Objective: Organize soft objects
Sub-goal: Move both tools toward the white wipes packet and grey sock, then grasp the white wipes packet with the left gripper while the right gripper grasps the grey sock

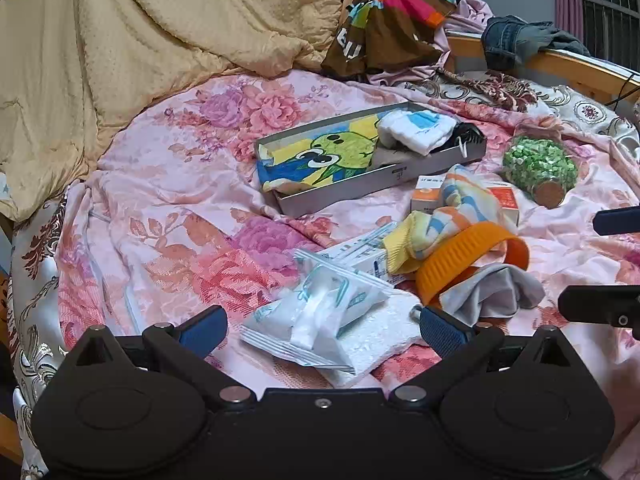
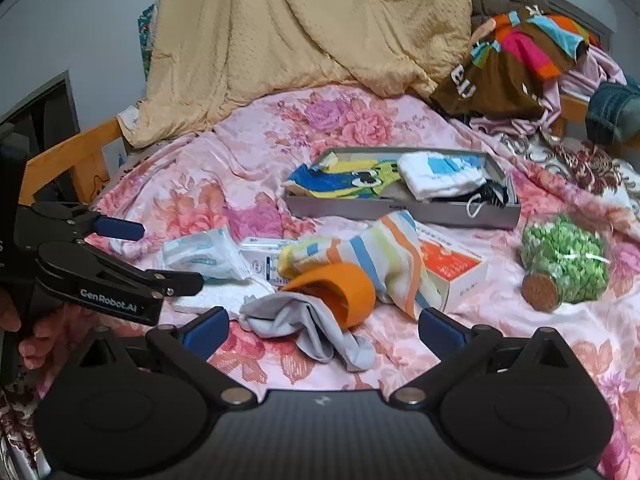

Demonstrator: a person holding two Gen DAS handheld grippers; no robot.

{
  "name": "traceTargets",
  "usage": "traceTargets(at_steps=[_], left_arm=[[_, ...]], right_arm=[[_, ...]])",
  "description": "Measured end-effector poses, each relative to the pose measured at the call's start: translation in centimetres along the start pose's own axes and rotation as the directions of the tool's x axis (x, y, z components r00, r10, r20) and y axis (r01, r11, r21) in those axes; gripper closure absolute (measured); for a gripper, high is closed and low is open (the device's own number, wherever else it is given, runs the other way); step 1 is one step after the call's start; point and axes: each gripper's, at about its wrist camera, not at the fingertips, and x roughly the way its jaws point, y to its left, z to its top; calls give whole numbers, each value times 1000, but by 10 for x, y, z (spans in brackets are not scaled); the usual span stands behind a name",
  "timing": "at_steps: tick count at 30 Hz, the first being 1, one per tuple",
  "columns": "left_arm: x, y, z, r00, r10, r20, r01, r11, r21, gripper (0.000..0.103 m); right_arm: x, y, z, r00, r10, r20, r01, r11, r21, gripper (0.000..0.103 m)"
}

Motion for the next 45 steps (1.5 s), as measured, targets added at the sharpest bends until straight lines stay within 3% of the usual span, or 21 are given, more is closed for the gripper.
traceTargets(at_steps=[17, 29, 36, 40, 45], left_arm=[[20, 4, -1, 999, -12, -39, 13, 999, 42, 1], [34, 10, 2, 994, -81, -69, 85, 995, 53, 3], [41, 15, 4, 990, -96, -102, 99, 995, 19, 18], [41, 17, 6, 990, -103, -96, 103, 995, -5, 20], [39, 14, 7, 987, -119, -107, 119, 993, -3, 33]], right_arm=[[47, 7, 1, 994, 25, -103, -28, 999, -32, 1], [64, -1, -10, 989, 61, -133, -59, 998, 19, 15], [63, 0, -12, 987, 105, -123, -102, 994, 32, 24], [62, 1, -12, 986, 116, -118, -113, 993, 34, 40], [61, 2, -13, 985, 127, -117, -123, 992, 38, 53]])
